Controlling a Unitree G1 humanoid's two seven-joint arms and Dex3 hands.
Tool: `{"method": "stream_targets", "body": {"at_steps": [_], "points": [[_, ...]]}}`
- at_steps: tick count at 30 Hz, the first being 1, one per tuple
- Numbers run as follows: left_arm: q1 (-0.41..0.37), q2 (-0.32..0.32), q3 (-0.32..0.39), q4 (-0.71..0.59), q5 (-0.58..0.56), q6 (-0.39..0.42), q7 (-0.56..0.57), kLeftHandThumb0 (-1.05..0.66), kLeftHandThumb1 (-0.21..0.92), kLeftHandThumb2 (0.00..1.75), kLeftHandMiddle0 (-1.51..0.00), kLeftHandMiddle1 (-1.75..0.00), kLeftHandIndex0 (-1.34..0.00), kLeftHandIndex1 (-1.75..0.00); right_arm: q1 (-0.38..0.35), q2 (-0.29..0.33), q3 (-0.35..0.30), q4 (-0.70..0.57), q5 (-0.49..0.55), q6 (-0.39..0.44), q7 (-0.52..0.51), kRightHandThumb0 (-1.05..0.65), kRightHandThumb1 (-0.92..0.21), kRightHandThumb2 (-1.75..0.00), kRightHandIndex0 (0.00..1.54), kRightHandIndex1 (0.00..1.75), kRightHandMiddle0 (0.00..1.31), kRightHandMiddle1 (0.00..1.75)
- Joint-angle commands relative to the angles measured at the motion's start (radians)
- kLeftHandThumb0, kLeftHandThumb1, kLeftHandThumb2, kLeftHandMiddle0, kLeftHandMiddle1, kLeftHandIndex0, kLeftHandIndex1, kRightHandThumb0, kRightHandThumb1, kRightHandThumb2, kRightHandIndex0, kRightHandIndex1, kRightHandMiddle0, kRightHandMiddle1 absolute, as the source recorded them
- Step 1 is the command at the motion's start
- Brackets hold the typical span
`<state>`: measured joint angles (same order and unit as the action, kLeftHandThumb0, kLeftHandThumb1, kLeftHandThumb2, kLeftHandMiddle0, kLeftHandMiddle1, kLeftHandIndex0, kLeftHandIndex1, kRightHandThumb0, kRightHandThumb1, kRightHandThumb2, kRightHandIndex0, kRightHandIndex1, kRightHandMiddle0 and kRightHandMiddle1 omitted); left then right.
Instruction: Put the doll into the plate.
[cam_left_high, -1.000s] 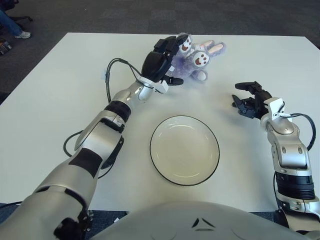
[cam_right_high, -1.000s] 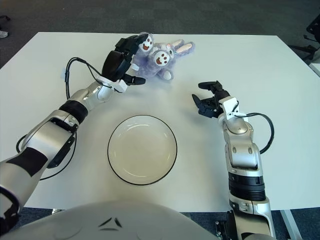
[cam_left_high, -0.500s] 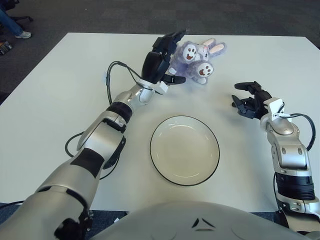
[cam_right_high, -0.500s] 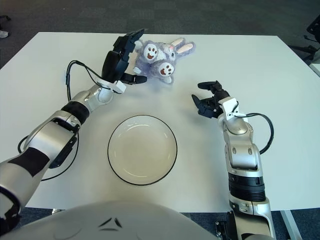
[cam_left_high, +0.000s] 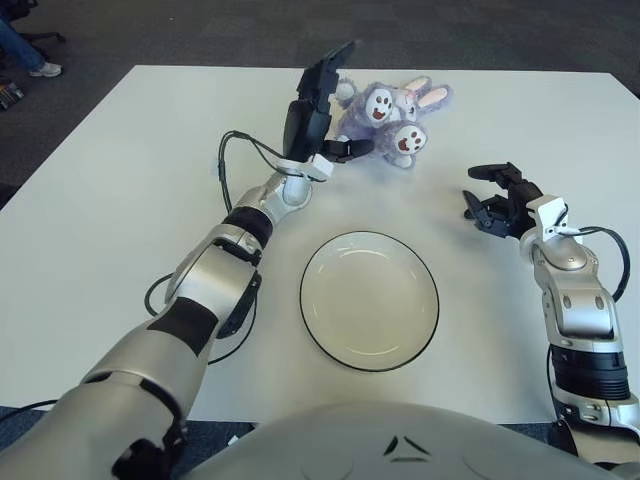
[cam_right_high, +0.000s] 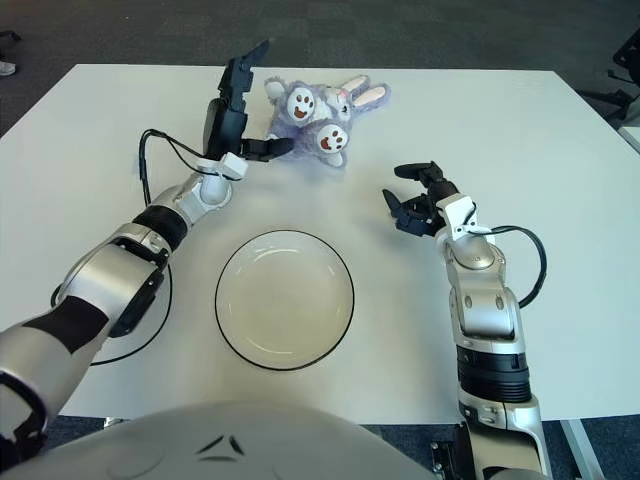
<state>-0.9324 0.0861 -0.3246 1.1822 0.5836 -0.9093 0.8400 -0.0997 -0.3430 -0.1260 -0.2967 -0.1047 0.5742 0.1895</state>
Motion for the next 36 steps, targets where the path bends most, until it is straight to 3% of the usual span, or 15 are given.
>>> {"method": "stream_targets", "body": {"at_steps": [1, 8, 9, 10, 12, 17, 19, 28, 36], "points": [[0.01, -0.011, 0.026, 0.011, -0.038, -0.012, -0.026, -0.61, 0.29, 0.9, -0.15, -0.67, 0.0, -0.8, 0.008, -0.013, 0.001, 0.007, -0.001, -0.01, 0.001, -0.54, -0.66, -0.82, 0.43, 1.29, 0.0, 1.04], [0.006, -0.024, 0.042, 0.022, -0.073, -0.002, -0.102, -0.67, 0.35, 0.85, -0.19, -0.87, 0.0, -0.75, 0.006, -0.018, 0.009, 0.003, -0.008, 0.004, 0.002, -0.53, -0.66, -0.82, 0.39, 1.23, 0.0, 1.04], [0.006, -0.027, 0.047, 0.023, -0.081, -0.002, -0.12, -0.68, 0.37, 0.83, -0.28, -1.19, 0.0, -0.74, 0.006, -0.019, 0.01, 0.003, -0.009, 0.004, 0.002, -0.53, -0.66, -0.82, 0.38, 1.22, 0.0, 1.05], [0.005, -0.029, 0.05, 0.026, -0.09, 0.001, -0.141, -0.69, 0.38, 0.82, -0.34, -1.39, 0.0, -0.73, 0.007, -0.02, 0.011, 0.002, -0.011, 0.004, 0.001, -0.53, -0.66, -0.82, 0.38, 1.22, 0.0, 1.06], [0.001, -0.034, 0.055, 0.031, -0.101, 0.009, -0.172, -0.7, 0.38, 0.81, -0.39, -1.48, 0.0, -0.72, 0.008, -0.021, 0.012, 0.002, -0.012, 0.003, 0.002, -0.53, -0.66, -0.82, 0.38, 1.25, 0.0, 1.05], [-0.009, -0.043, 0.058, 0.038, -0.11, 0.038, -0.214, -0.73, 0.37, 0.81, -0.41, -1.14, 0.0, -0.67, 0.009, -0.023, 0.013, 0.005, -0.009, -0.001, 0.003, -0.53, -0.65, -0.82, 0.4, 1.31, 0.0, 1.06], [-0.011, -0.044, 0.058, 0.039, -0.11, 0.049, -0.222, -0.74, 0.38, 0.81, -0.4, -1.09, 0.0, -0.66, 0.01, -0.024, 0.014, 0.006, -0.009, -0.003, 0.002, -0.53, -0.65, -0.82, 0.4, 1.33, 0.0, 1.07], [-0.028, -0.041, 0.042, 0.048, -0.094, 0.122, -0.277, -0.78, 0.4, 0.77, -0.41, -0.99, 0.0, -0.67, 0.012, -0.028, 0.016, 0.01, -0.006, -0.015, 0.0, -0.54, -0.65, -0.83, 0.39, 1.36, 0.0, 1.13], [-0.06, -0.052, -0.013, 0.072, -0.033, 0.218, -0.271, -0.8, 0.5, 0.71, -0.26, -0.93, 0.0, -0.72, 0.017, -0.033, 0.019, 0.011, -0.01, -0.028, 0.002, -0.53, -0.65, -0.84, 0.45, 1.44, 0.0, 1.2]]}}
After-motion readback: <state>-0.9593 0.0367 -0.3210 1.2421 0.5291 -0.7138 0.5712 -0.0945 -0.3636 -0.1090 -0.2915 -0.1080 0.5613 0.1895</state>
